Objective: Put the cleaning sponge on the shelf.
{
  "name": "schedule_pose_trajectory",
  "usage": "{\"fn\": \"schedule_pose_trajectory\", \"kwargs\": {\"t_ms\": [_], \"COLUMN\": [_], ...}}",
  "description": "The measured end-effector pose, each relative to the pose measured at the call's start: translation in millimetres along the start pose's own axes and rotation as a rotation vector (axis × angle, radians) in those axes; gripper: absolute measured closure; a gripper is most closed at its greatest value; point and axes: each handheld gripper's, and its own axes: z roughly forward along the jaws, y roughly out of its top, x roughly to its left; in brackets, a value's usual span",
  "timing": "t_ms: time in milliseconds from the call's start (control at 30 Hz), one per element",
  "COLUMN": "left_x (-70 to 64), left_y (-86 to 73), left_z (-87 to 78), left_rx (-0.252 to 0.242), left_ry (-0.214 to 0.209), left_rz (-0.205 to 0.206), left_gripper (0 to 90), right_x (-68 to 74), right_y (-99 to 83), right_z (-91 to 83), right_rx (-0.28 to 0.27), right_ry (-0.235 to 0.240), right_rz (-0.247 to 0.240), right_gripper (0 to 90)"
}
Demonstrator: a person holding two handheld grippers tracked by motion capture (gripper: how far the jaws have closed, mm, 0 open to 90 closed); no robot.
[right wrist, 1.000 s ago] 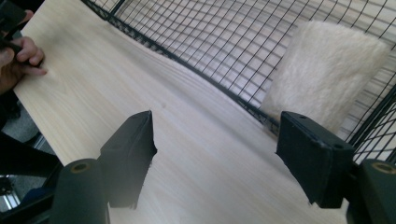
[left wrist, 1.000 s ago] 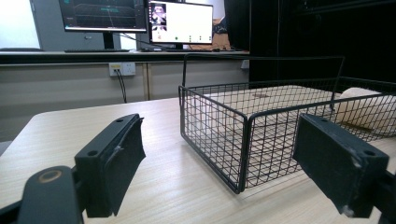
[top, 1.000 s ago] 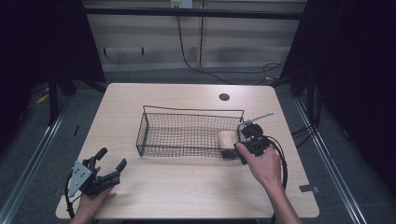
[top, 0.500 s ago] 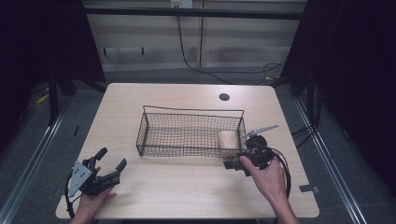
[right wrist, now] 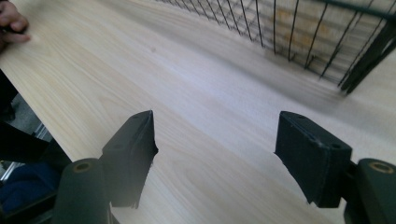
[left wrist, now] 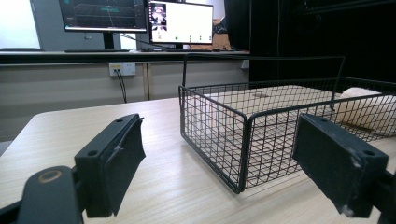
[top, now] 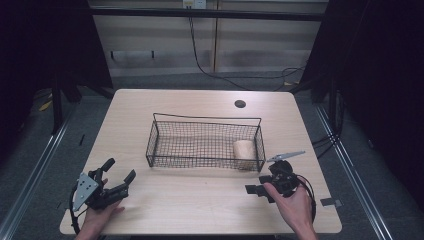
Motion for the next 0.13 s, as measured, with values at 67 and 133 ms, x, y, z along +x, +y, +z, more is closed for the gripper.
{"fn": "schedule_pose_trajectory", "kwargs": {"t_ms": [67,133], "left_x": [0.0,0.0], "left_y": [0.0,0.0], "left_z": [0.0,0.0], "left_rx": [0.000,0.000], "left_ry": [0.000,0.000], "left_rz": [0.000,0.000], "left_gripper": [15.9,15.9], "right_x": [-0.6,0.1], "right_y": [-5.8,-9.9], "right_z": [3.4,6.7], "right_rx": [0.007,0.005], "right_ry": [-0.009,-0.014], "right_rz": [0.002,-0.001], "right_gripper": [28.6,28.7]}}
